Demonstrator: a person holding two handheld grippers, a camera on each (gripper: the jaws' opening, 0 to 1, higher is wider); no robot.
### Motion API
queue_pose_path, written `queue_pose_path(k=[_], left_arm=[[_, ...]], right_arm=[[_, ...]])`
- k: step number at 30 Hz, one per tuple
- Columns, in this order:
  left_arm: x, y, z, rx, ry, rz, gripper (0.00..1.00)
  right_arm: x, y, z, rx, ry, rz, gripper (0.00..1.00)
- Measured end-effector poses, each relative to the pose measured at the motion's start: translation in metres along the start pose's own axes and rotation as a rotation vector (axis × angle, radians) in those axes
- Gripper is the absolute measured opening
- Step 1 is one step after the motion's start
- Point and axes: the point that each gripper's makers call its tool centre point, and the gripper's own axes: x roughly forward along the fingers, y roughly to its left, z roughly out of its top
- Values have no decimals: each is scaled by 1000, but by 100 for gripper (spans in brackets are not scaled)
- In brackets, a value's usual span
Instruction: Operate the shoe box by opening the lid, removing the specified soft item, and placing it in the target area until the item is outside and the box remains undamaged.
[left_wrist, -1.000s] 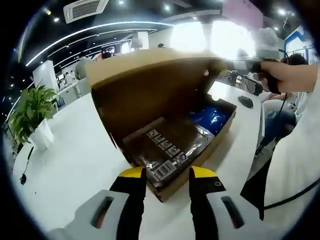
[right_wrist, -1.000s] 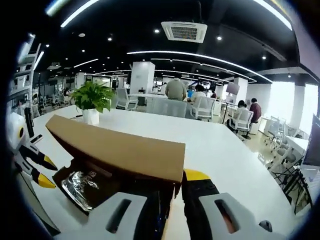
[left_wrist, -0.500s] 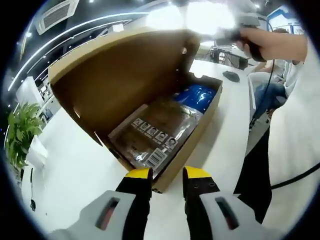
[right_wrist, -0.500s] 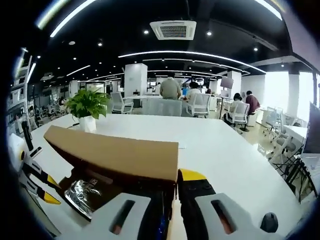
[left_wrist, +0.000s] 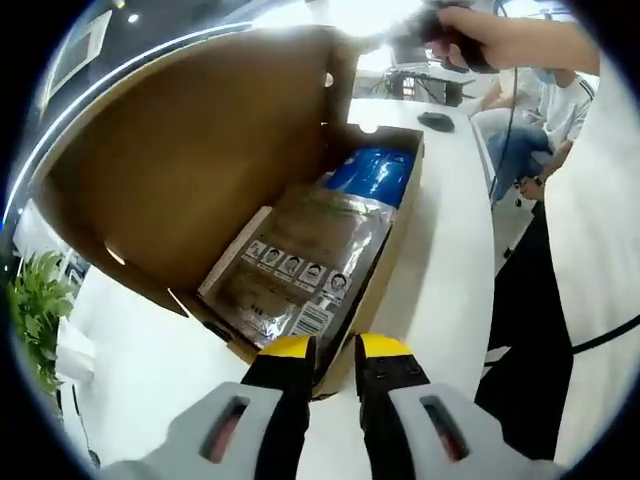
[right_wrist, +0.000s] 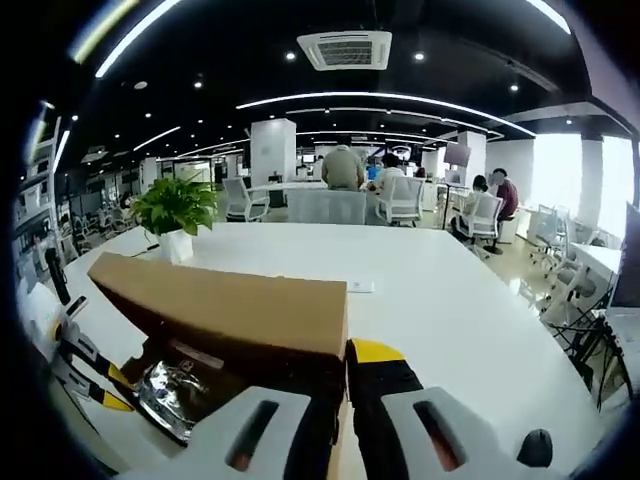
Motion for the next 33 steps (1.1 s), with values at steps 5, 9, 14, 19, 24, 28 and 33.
queue_pose_path(k=[5,9,14,19,24,28,33], left_arm=[[2,-1,1,5,-12,17,13],[2,-3,-1,78,-24,21,12],[3,-3,-2,116,-23,-2,10],[3,-7,-3,261,-5,-36,7],[1,-14,-5,192,29,-178,4],[3,-13,-4,18,46,-248,5],[9,-15,-6,194,39,-200,5]], right_arm=[[-3,2,0,3,21,12,0],[-5,2,-1,-2,21,9,0],[-6,3,-2,30,35,4,0],[-11,5,-2,22,31,13,0],[-11,5,-3,20,41,24,0],[-13,6,-2,36,47,23,0],[-16,5,-2,47,60,18,1]])
